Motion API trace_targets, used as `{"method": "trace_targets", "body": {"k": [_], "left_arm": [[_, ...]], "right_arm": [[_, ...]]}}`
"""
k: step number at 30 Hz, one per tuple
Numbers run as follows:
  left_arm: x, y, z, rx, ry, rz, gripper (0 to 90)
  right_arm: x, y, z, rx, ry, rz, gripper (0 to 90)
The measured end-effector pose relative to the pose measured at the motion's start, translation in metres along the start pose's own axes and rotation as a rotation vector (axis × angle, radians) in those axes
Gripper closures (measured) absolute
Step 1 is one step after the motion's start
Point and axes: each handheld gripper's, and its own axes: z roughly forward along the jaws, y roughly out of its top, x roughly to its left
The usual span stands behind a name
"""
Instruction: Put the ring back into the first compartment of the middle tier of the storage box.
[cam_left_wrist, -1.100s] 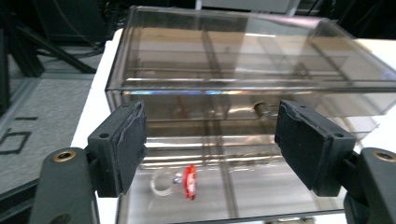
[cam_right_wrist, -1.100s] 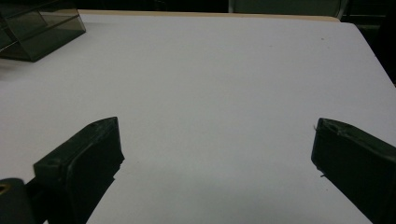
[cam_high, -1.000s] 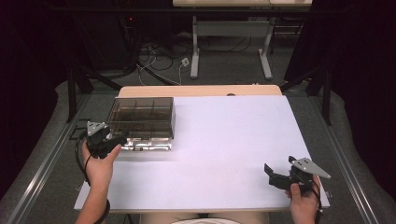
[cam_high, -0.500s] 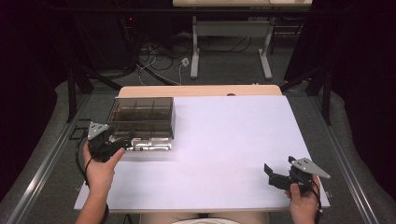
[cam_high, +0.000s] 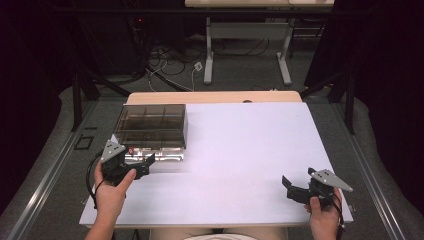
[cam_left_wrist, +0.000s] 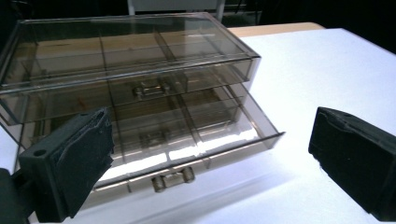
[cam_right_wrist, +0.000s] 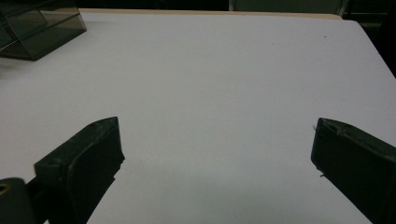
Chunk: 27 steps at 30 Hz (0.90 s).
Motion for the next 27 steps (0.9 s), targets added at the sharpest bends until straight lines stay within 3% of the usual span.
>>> {"method": "trace_targets", "body": {"k": [4, 9, 16, 20, 27], "left_arm": [[-0.001, -0.008, -0.004, -0.031, 0.000, 0.010, 0.3], [-0.003, -0.021, -0.007, -0.034, -0.032, 0.024, 0.3], [-0.007, -0.040, -0.006, 0.007, -0.055, 0.067, 0.3], [-0.009, -0.048, -0.005, 0.024, -0.070, 0.065, 0.3], [-0.009, -0.057, -0.005, -0.008, -0.080, 0.067, 0.3]], "right_arm": [[0.002, 0.000, 0.001, 0.002, 0.003, 0.001, 1.6], [0.004, 0.000, 0.001, 0.006, 0.008, -0.004, 1.6], [0.003, 0.000, 0.001, 0.007, 0.009, -0.005, 1.5], [0.005, 0.000, 0.001, 0.003, 0.015, -0.002, 1.4], [0.004, 0.000, 0.001, 0.003, 0.016, -0.010, 1.4]]}}
